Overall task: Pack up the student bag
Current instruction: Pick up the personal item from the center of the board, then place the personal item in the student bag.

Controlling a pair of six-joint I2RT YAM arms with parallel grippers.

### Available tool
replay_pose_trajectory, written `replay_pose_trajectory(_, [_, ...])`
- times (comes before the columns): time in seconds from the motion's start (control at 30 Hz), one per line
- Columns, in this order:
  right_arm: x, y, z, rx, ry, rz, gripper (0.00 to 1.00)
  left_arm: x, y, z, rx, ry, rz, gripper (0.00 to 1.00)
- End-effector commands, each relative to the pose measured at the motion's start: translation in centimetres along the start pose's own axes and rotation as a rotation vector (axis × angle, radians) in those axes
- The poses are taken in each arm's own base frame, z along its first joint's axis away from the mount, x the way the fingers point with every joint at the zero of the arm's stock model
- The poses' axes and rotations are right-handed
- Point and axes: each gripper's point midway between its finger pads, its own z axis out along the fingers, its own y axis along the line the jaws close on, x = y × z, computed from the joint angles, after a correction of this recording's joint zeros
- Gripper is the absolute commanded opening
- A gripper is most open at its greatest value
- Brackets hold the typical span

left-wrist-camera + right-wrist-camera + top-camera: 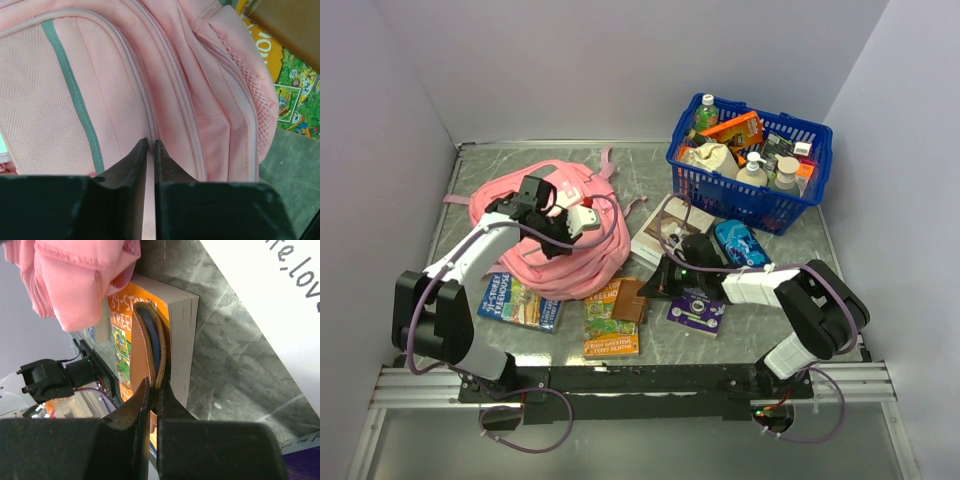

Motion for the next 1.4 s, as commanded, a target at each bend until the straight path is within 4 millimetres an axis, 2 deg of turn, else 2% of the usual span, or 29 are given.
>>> replay_pose_trajectory(0.0, [-0.9, 1.6, -1.1, -0.042, -0.047, -0.043, 0.0, -2.3, 3.0, -1.3, -0.122, -0.042, 0.039, 0.09])
replay_pose_trajectory(0.13, [-1.2, 2.4, -1.6, -0.063, -0.058, -0.055, 0.0, -2.2, 3.7, -1.8, -0.17, -0.029, 0.04, 0.01])
replay_pose_trajectory(0.23, [-1.7, 3.7, -2.4, -0.079, -0.077, -0.076, 0.0, -3.4, 4.7, -3.2, -0.247, -0.066, 0.043, 0.01])
replay_pose_trajectory(0.33, [-2.8, 6.1, -3.6, -0.122, -0.107, -0.109, 0.0, -5.2, 5.0, -5.0, -0.295, -0.126, 0.043, 0.01])
replay_pose_trajectory(0.37, [-3.6, 7.6, -4.0, -0.144, -0.124, -0.129, 0.0, -6.0, 5.0, -5.9, -0.311, -0.153, 0.049, 0.01])
replay_pose_trajectory(0.53, [-5.9, 11.7, -5.9, -0.196, -0.179, -0.178, 0.0, -6.8, 3.4, -6.7, -0.269, -0.193, 0.041, 0.01])
replay_pose_trajectory(0.6, [-6.5, 12.4, -6.2, -0.198, -0.194, -0.182, 0.0, -6.1, 2.7, -6.1, -0.247, -0.178, 0.045, 0.01])
replay_pose_trajectory(0.63, [-7.2, 12.9, -6.3, -0.201, -0.212, -0.186, 0.0, -5.6, 2.2, -5.5, -0.226, -0.158, 0.049, 0.2])
replay_pose_trajectory(0.7, [-7.8, 12.9, -5.8, -0.198, -0.217, -0.178, 0.0, -3.6, 1.4, -3.6, -0.198, -0.096, 0.027, 0.37])
replay_pose_trajectory(0.77, [-8.3, 13.1, -5.5, -0.211, -0.226, -0.149, 0.0, -2.3, 1.5, -2.3, -0.204, -0.073, 0.012, 0.4])
replay_pose_trajectory(0.83, [-9.1, 13.3, -4.6, -0.226, -0.241, -0.112, 0.0, -1.9, 1.7, -1.9, -0.229, -0.078, 0.016, 0.41])
replay_pose_trajectory(0.87, [-9.4, 12.5, -3.7, -0.202, -0.231, -0.086, 0.0, -1.8, 1.9, -1.8, -0.242, -0.08, 0.019, 0.41])
replay_pose_trajectory(0.9, [-9.9, 12.8, -3.4, -0.198, -0.237, -0.078, 0.0, -1.6, 1.9, -1.7, -0.244, -0.078, 0.021, 0.42])
replay_pose_trajectory(0.97, [-10.6, 11.9, -2.2, -0.16, -0.241, -0.042, 0.0, -1.5, 2.1, -1.6, -0.253, -0.075, 0.029, 0.42])
replay_pose_trajectory(1.13, [-13.2, 12.5, -1.5, -0.12, -0.302, -0.02, 0.0, -0.9, 2.6, -1.1, -0.27, -0.052, 0.046, 0.41])
replay_pose_trajectory(1.2, [-14.1, 12.7, -1.0, -0.11, -0.317, -0.01, 0.0, -1.0, 2.8, -1.0, -0.27, -0.051, 0.049, 0.38])
replay_pose_trajectory(1.3, [-14.6, 13.2, -0.1, -0.117, -0.301, -0.005, 0.0, -0.9, 2.7, -0.7, -0.248, -0.04, 0.061, 0.33])
replay_pose_trajectory(1.37, [-14.4, 13.1, 0.6, -0.108, -0.29, -0.004, 0.0, -0.5, 2.4, -0.6, -0.226, -0.021, 0.07, 0.35])
